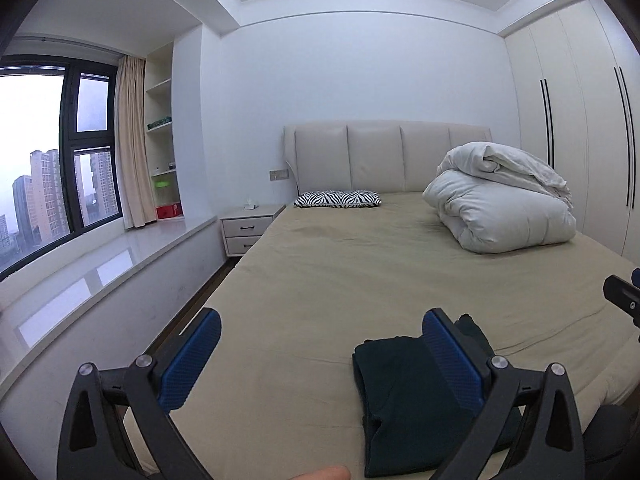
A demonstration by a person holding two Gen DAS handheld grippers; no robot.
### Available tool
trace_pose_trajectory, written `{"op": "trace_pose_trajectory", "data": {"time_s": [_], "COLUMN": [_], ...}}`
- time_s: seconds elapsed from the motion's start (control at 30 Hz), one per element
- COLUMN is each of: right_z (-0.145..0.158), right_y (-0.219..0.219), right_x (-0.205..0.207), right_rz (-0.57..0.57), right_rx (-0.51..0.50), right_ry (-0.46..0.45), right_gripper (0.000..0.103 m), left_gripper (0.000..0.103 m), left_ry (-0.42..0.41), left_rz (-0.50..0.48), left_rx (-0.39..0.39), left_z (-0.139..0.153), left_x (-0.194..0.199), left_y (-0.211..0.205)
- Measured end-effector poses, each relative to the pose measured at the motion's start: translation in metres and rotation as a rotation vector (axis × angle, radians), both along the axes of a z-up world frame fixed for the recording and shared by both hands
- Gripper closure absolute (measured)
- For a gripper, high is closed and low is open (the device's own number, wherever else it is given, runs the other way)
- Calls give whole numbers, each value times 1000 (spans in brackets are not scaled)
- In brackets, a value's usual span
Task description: Fold small clothes
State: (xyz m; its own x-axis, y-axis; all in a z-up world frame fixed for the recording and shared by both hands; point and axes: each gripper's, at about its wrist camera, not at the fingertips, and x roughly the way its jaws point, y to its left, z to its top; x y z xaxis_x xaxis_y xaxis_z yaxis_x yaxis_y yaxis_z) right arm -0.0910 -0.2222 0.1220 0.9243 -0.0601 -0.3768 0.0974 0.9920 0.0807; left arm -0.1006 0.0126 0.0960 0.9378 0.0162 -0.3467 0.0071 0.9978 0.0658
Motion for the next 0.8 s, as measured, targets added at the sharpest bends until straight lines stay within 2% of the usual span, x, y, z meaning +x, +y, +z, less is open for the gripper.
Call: {"op": "trace_pose_trajectory", "data": {"time_s": [0.1, 0.17, 0.33, 0.5, 0.53, 0.8], "right_z": [3, 0, -35, -66, -72, -115], "right_y": [2, 3, 1, 1, 3, 17], "right_x": [-5, -1, 20, 28, 31, 46], "right_rz": [13, 3, -12, -29, -28, -34], "right_rx": [14, 16, 77, 123, 119, -11], "right_ry": [44, 105, 272, 364, 374, 462], "right_gripper": [0, 0, 0, 0, 0, 0], "left_gripper": [0, 0, 0, 0, 0, 0], "left_ry": [115, 193, 412, 484, 491, 520], "left_rz": [20, 17, -39, -34, -34, -13], "left_rx": [-19, -42, -97, -67, -69, -40], "left_z": [-15, -30, -85, -113, -112, -129], "left_x": [15, 23, 44, 45, 45, 43], "left_y": [1, -1, -19, -28, -28, -25]}}
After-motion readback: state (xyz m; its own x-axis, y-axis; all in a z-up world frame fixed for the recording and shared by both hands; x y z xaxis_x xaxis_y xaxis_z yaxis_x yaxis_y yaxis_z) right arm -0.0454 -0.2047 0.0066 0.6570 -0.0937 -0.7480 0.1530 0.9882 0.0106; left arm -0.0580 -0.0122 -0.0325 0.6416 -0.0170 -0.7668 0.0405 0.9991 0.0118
